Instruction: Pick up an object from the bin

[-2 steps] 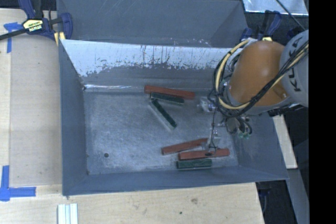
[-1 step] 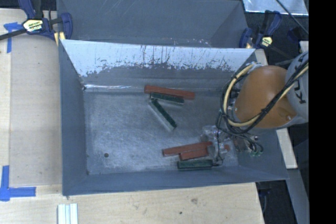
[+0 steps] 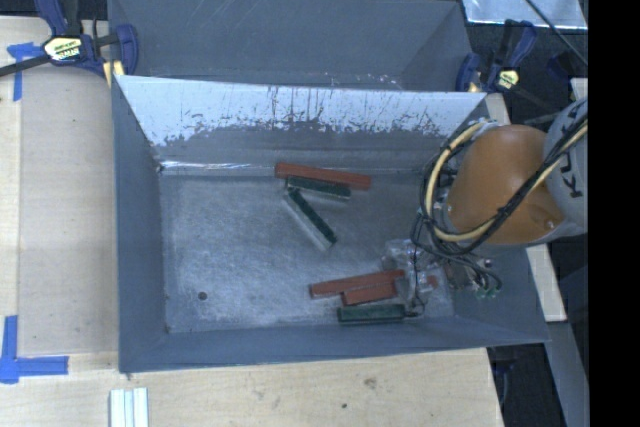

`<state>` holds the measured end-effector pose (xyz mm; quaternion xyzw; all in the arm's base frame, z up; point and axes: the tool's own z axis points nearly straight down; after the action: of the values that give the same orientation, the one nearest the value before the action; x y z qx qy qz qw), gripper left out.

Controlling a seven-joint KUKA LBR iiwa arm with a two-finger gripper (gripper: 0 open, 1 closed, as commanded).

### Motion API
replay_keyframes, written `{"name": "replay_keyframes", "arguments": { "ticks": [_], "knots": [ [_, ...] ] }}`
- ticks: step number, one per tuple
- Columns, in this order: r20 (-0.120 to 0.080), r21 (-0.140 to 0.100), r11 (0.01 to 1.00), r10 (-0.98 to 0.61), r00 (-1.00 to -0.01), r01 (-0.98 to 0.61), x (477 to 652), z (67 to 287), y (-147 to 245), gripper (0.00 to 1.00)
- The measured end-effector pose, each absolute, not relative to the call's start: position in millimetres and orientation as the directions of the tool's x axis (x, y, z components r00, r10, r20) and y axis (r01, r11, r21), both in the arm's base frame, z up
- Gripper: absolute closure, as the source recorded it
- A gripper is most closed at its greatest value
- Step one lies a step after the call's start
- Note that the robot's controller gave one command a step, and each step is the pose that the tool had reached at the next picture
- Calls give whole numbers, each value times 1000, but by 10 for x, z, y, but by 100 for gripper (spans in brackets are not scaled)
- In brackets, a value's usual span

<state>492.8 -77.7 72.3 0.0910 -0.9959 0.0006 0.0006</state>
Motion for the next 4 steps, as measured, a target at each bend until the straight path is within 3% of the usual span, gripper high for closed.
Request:
{"name": "replay_keyframes", "arguments": {
  "ticks": [1, 2, 3, 4],
  "knots": [
    [2, 0, 993, -114, -993, -114, 4855, 1185, -285, 100],
    [-2, 1, 961, -275, -961, -275, 5008, 1739, -443, 100],
    [-1, 0, 995, -95, -995, -95, 5149, 1530, 94, 0],
    [-1, 1, 996, -93, -996, -93, 5164, 1497, 174, 0]
  ]
}}
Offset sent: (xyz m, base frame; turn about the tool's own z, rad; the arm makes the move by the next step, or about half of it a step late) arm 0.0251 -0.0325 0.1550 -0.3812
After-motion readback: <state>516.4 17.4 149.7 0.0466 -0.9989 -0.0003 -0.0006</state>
